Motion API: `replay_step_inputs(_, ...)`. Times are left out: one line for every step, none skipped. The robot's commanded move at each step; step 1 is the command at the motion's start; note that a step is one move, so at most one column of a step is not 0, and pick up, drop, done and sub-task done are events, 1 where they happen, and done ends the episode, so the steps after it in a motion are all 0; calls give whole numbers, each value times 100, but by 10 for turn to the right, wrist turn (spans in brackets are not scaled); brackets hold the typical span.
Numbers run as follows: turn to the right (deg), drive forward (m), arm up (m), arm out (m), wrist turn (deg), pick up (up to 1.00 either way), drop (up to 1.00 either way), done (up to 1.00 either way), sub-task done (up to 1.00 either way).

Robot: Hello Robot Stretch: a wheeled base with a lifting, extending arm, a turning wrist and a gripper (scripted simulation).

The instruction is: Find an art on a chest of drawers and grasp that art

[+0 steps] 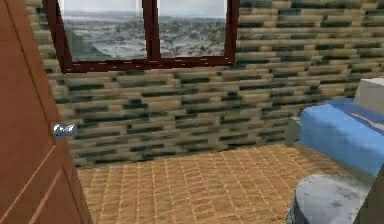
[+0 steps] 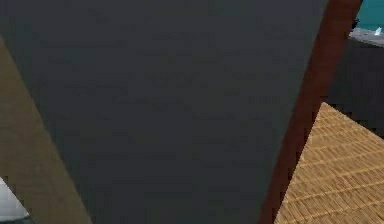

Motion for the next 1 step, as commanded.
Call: replay_step_inputs(-90,0,0,0,0,0,0,0,0)
